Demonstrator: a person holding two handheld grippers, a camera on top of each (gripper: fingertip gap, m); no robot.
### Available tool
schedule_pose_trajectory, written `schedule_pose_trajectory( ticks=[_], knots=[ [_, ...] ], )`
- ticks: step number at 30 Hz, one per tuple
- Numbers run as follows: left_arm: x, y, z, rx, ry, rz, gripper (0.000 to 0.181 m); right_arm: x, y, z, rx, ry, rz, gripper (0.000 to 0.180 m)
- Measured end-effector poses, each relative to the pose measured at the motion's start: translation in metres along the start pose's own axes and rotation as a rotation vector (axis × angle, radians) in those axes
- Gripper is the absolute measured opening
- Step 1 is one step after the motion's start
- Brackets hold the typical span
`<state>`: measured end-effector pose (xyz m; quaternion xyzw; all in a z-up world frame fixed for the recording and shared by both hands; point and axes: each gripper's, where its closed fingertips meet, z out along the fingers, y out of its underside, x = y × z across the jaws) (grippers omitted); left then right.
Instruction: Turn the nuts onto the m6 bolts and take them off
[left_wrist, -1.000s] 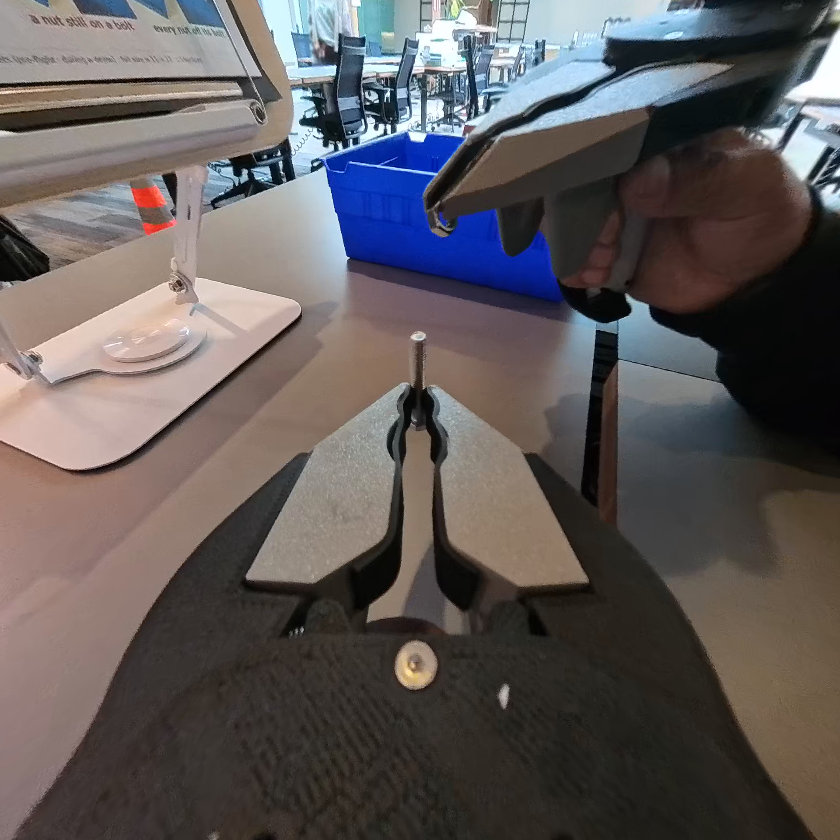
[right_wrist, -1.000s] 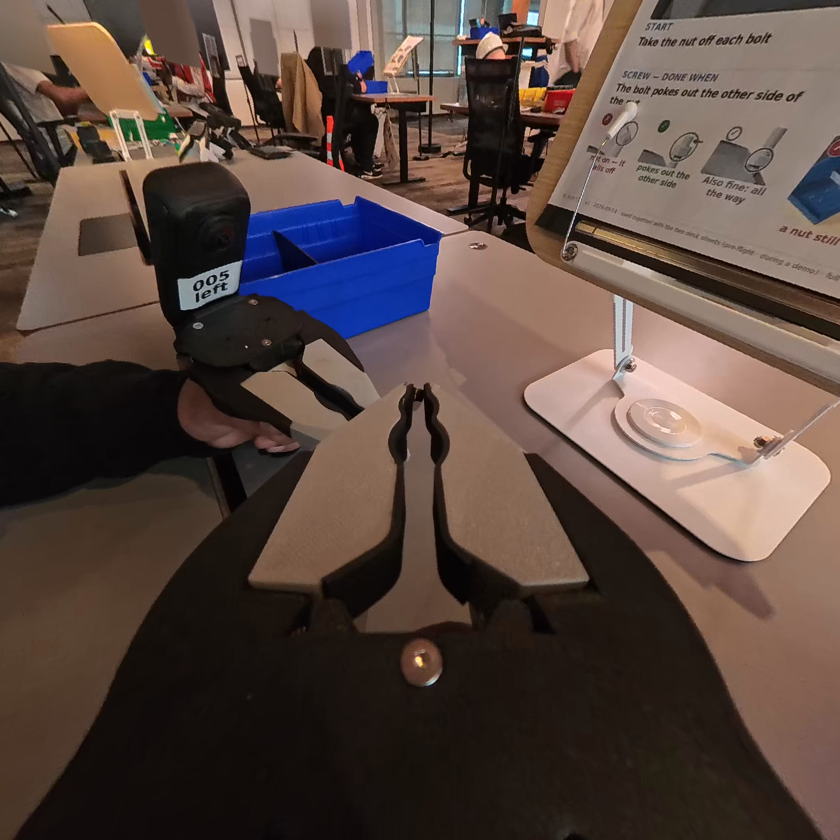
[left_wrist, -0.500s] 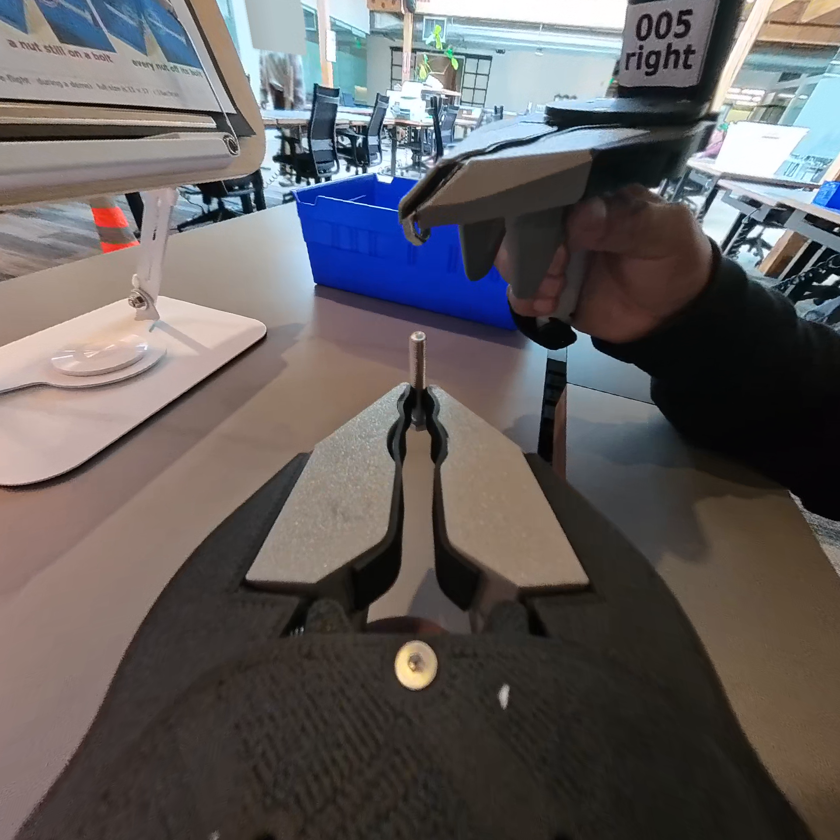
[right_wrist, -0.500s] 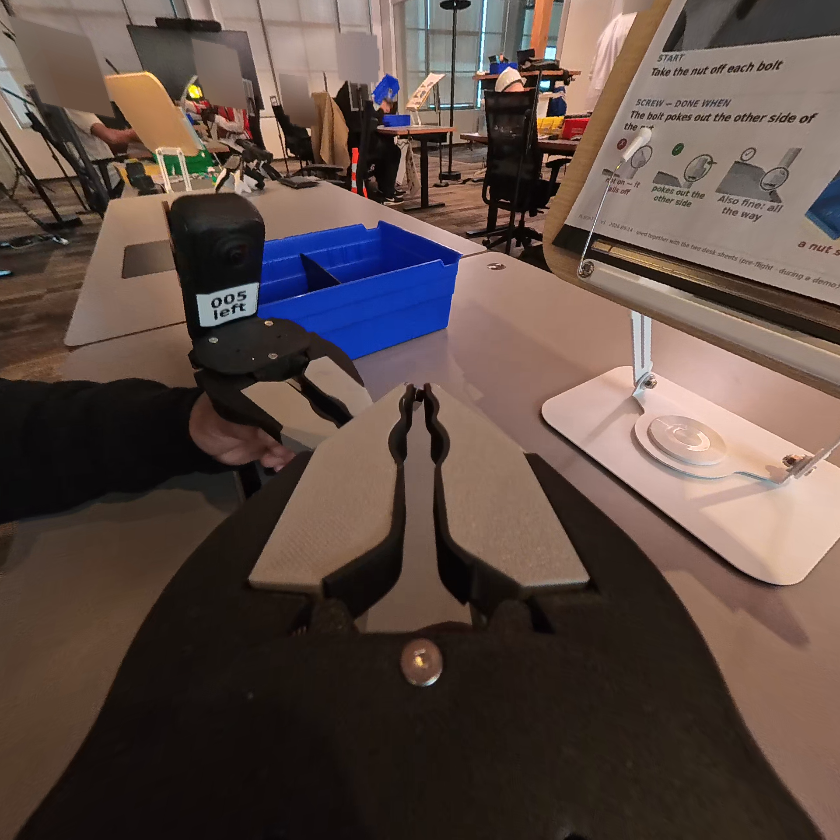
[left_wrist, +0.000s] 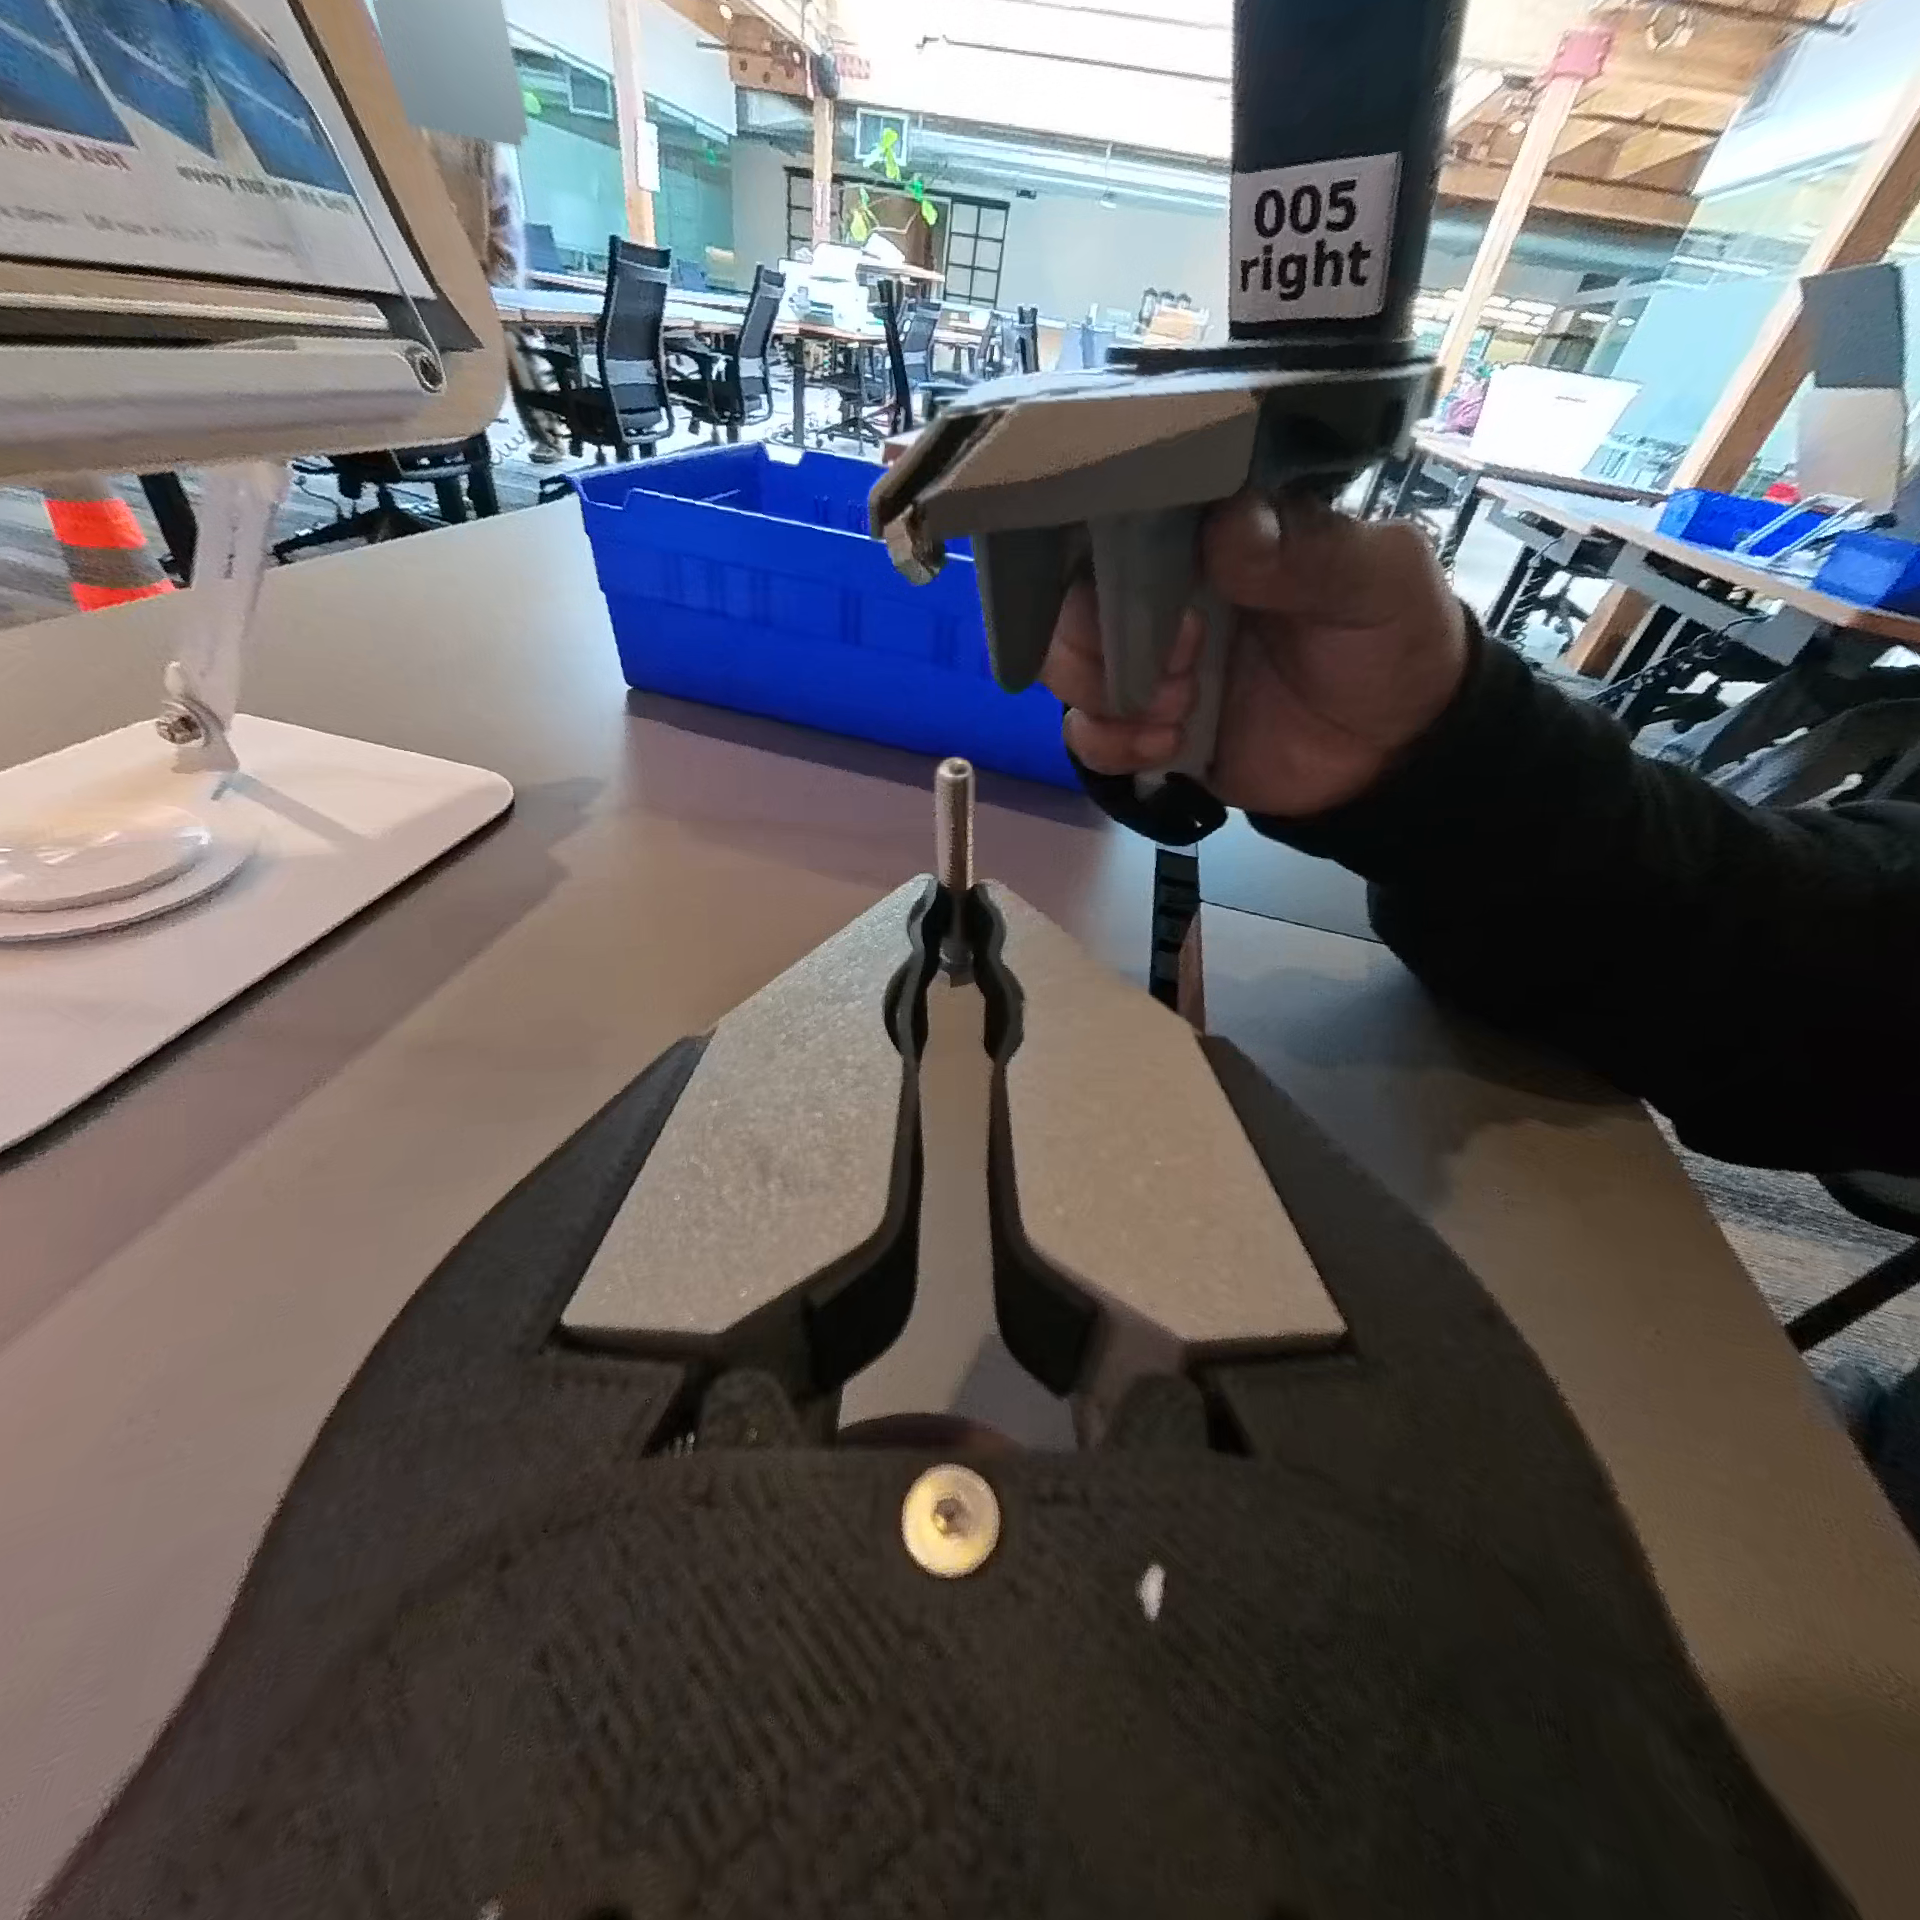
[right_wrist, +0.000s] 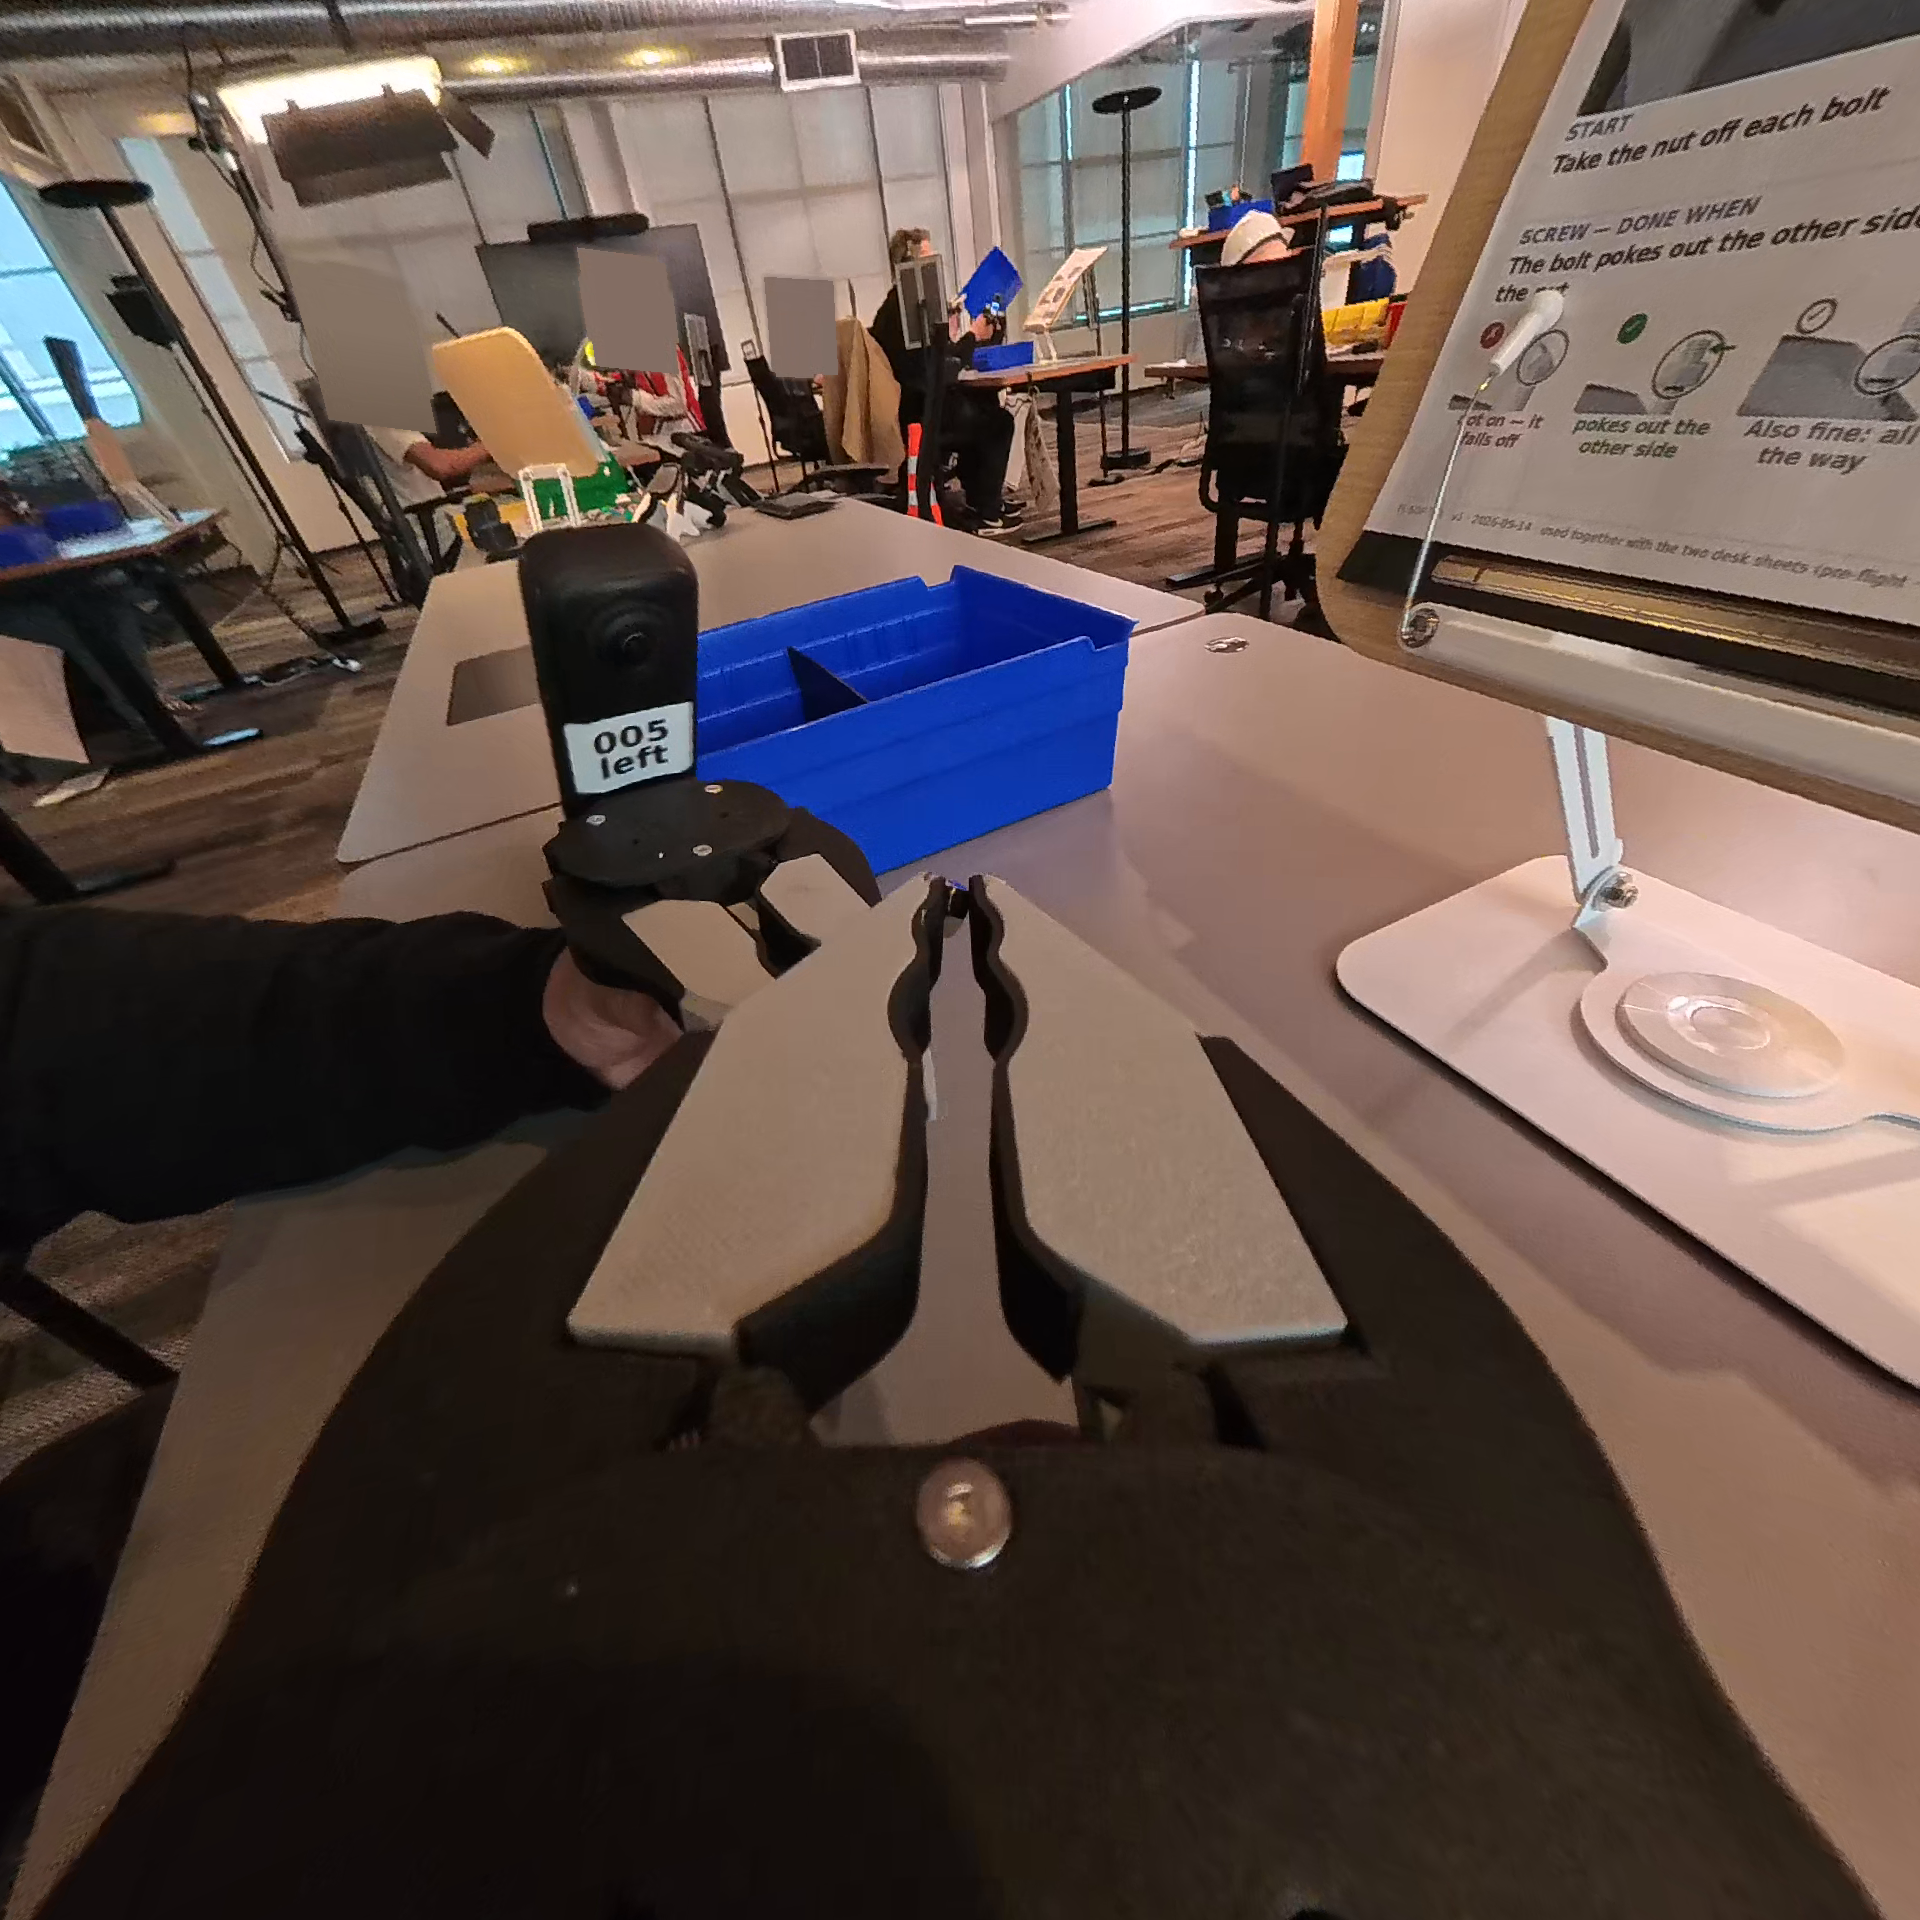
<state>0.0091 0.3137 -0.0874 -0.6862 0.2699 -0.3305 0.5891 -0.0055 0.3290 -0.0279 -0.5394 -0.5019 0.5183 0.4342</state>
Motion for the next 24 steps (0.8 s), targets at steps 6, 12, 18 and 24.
schedule_pose_trajectory(
  ticks=[6, 12, 18, 24],
  knots=[
    [0.000, 0.007, 0.003, -0.063, -0.002, -0.048, 0.002, -0.010, 0.005, 0.005, -0.023, -0.043, -0.057, 0.001],
    [0.007, 0.013, 0.006, -0.117, 0.055, -0.134, 0.002, -0.010, 0.014, 0.010, -0.058, -0.039, -0.116, 0.001],
    [0.016, 0.005, 0.005, -0.104, 0.096, -0.161, 0.002, -0.014, 0.018, 0.005, -0.056, -0.071, -0.186, 0.001],
    [0.024, 0.002, 0.005, -0.104, 0.130, -0.162, 0.002, -0.025, 0.014, -0.002, -0.036, -0.099, -0.300, 0.001]
  ],
)
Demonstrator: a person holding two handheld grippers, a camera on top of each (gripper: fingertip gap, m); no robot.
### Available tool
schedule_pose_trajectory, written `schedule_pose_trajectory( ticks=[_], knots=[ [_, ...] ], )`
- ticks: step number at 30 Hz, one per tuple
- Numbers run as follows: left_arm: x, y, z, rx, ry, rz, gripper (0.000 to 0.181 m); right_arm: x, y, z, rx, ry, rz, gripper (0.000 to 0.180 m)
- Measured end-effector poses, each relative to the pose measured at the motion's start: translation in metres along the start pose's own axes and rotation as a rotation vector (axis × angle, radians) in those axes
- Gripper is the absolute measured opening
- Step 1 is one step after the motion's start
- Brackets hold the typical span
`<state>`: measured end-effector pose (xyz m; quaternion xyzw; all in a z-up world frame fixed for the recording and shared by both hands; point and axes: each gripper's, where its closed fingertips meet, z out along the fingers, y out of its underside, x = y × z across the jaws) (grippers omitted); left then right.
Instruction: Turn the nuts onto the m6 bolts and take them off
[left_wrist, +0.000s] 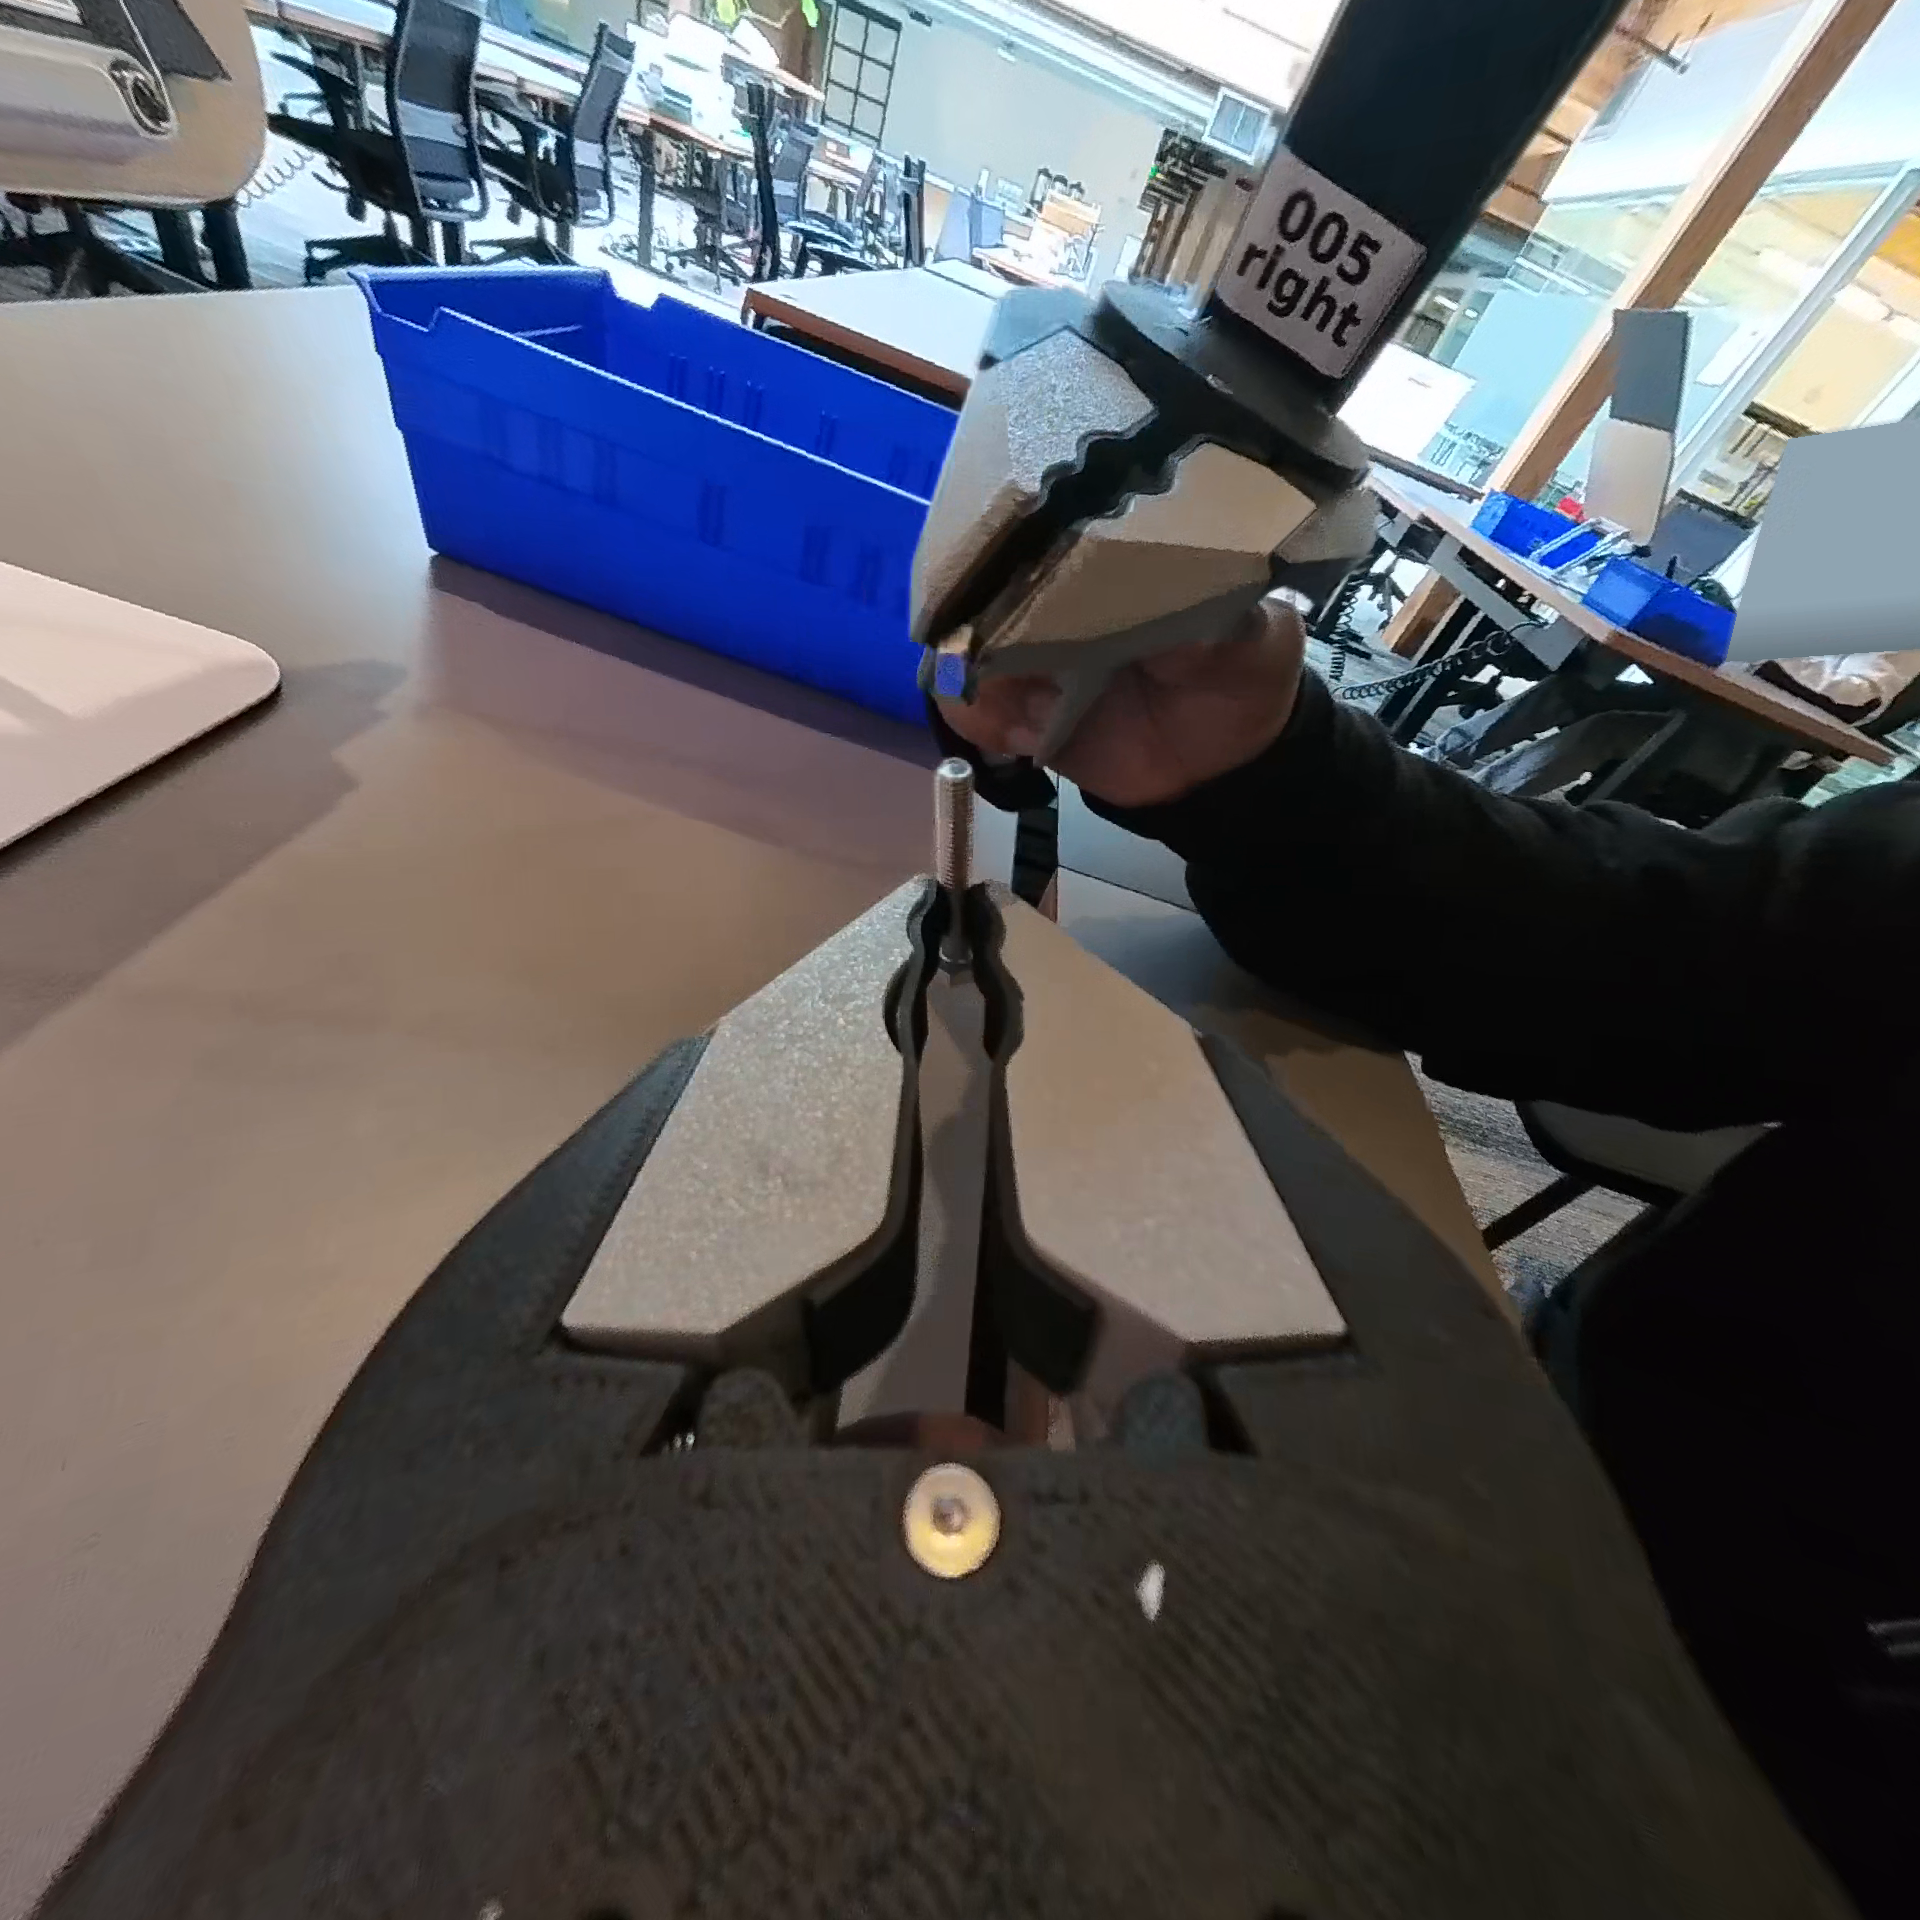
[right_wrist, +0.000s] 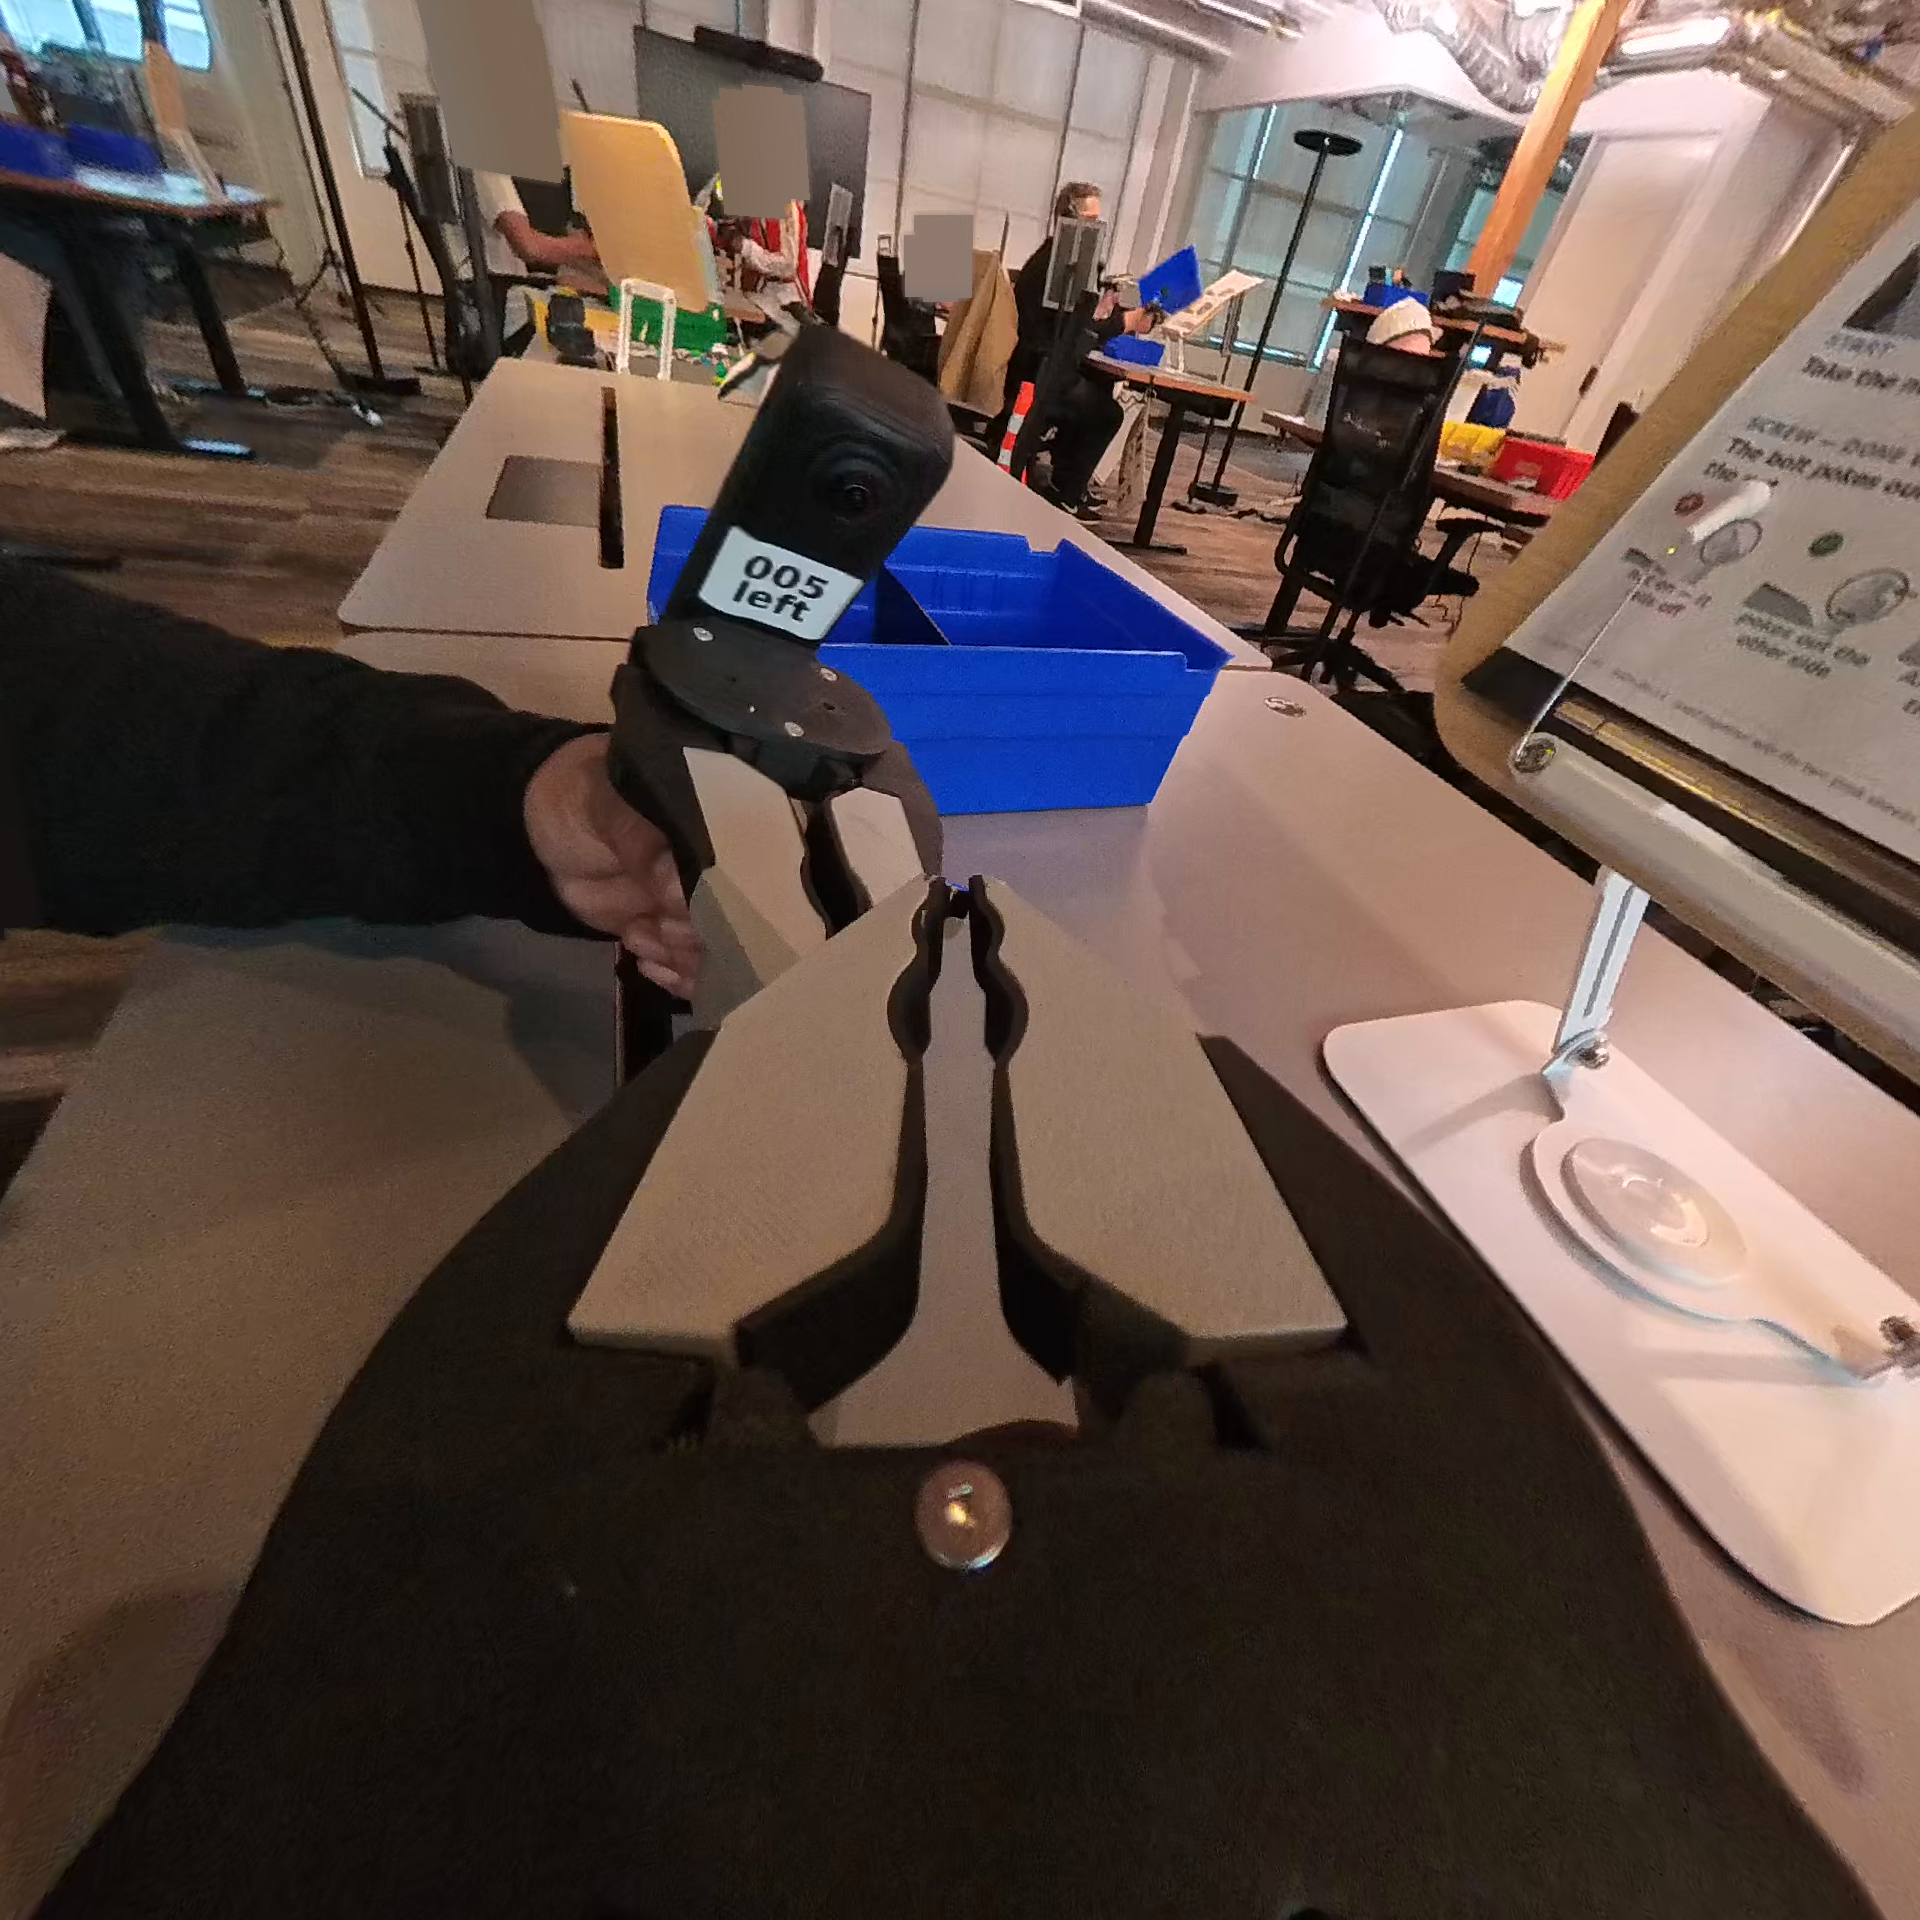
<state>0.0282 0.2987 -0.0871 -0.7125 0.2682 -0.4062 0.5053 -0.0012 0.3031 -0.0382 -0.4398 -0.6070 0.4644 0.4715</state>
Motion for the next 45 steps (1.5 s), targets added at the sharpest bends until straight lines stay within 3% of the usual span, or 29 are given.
schedule_pose_trajectory(
  ticks=[4, 14, 19, 23, 29, 35, 45],
  knots=[
    [-0.003, -0.001, -0.001, 0.006, -0.022, 0.005, 0.002, 0.002, 0.006, -0.003, -0.025, 0.003, 0.005, 0.001],
    [-0.020, 0.010, 0.003, -0.072, -0.202, 0.184, 0.002, -0.005, 0.018, 0.008, -0.039, -0.116, 0.342, 0.001],
    [-0.028, 0.015, 0.003, -0.102, -0.234, 0.187, 0.002, 0.003, 0.017, 0.004, -0.032, -0.081, 0.350, 0.001],
    [-0.048, 0.020, -0.008, -0.137, -0.317, 0.200, 0.002, 0.028, 0.052, -0.004, -0.183, 0.040, 0.403, 0.001],
    [-0.057, 0.018, -0.013, -0.124, -0.353, 0.196, 0.002, 0.023, 0.125, -0.001, -0.500, 0.037, 0.557, 0.002],
    [-0.056, 0.022, -0.010, -0.147, -0.353, 0.201, 0.002, 0.024, 0.156, -0.005, -0.687, 0.082, 0.530, 0.002],
    [-0.057, 0.027, -0.008, -0.158, -0.346, 0.186, 0.002, 0.034, 0.151, -0.009, -0.652, 0.121, 0.513, 0.008]
  ],
)
